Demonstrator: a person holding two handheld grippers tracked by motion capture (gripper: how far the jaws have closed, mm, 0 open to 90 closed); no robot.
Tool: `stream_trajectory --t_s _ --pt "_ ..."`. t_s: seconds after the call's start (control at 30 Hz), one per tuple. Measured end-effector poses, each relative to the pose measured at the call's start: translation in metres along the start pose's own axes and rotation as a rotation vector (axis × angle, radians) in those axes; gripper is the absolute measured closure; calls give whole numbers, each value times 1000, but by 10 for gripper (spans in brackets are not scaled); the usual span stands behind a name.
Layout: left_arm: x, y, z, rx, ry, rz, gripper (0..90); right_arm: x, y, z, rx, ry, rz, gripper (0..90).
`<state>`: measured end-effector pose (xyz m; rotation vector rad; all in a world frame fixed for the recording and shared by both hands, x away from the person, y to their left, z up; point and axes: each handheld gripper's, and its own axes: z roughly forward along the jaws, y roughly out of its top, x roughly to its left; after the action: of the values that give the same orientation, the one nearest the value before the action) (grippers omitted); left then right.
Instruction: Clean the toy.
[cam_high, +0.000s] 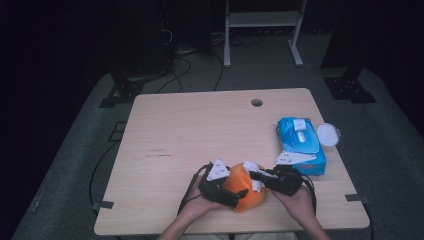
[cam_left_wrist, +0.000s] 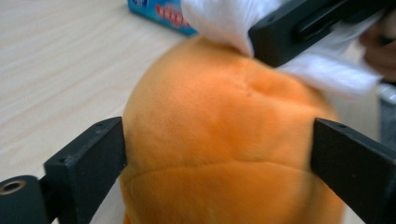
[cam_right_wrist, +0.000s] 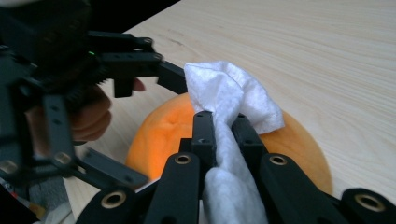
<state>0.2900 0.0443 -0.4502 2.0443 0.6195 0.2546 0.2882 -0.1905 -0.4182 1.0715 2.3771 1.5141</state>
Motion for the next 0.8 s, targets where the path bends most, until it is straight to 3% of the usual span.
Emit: stream_trajectory --t_s 0.03,0.07,0.1,0.17,0.27,0.37,0.4,0.47,0.5,0.57,0.6,0.73,0.77,0.8 --pt "-1 0 -1 2 0 12 123 0 -1 1 -3 -1 6 812" --pt "-1 1 -3 5 0 30 123 0 -1 1 -3 -1 6 812" --pt "-2 3 -5 12 5 50 238 -1 -1 1 -11 5 19 813" --pt "-2 9 -12 -3 21 109 279 -1 0 0 -26 1 22 813" --pt "2 18 -27 -15 93 239 324 1 1 2 -42 18 24 814" --pt "8 18 -32 -2 71 235 300 4 -1 9 -29 26 20 814" --pt "12 16 -33 2 46 189 265 5 -3 13 -26 35 24 814" --pt "19 14 -35 -51 6 77 211 11 -5 21 -5 60 16 815" --pt "19 14 -35 -46 1 62 199 14 -6 24 0 79 15 815" --pt "17 12 -33 -6 19 102 216 22 -5 27 7 72 -15 816" --pt "16 9 -32 -4 26 103 252 22 -3 25 8 63 -32 816" --pt "15 5 -33 -1 11 113 283 6 -2 15 -13 29 0 816" --pt "14 4 -32 -4 8 122 294 -6 -6 13 -16 2 33 816" --pt "14 4 -32 -4 8 122 295 -6 -6 13 -16 2 33 816"
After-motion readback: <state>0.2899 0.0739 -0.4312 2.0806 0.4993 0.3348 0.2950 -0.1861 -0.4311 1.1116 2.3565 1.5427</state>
